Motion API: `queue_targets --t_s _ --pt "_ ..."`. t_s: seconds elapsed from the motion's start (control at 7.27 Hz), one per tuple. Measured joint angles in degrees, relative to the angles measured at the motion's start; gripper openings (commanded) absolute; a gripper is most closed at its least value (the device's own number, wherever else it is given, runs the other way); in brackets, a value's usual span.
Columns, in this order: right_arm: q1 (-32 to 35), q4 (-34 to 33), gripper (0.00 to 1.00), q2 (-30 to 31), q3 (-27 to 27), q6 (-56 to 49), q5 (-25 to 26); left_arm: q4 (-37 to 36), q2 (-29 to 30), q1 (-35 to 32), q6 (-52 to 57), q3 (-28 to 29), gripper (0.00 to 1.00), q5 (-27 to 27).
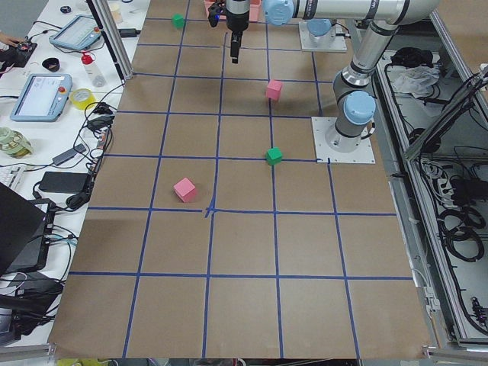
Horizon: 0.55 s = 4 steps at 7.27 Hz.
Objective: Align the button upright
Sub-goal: 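Lower the right gripper into the bin and grasp the black button switch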
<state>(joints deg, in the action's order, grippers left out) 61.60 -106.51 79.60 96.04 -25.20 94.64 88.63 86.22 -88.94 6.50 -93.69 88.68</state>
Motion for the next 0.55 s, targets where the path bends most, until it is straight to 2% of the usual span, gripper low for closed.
queue_targets --t_s 0.55 --pt "-3.4 -9.3 1.0 -4.6 5.2 -1.1 -0.1 -0.2 0.0 0.0 0.0 0.0 1.0 0.0"
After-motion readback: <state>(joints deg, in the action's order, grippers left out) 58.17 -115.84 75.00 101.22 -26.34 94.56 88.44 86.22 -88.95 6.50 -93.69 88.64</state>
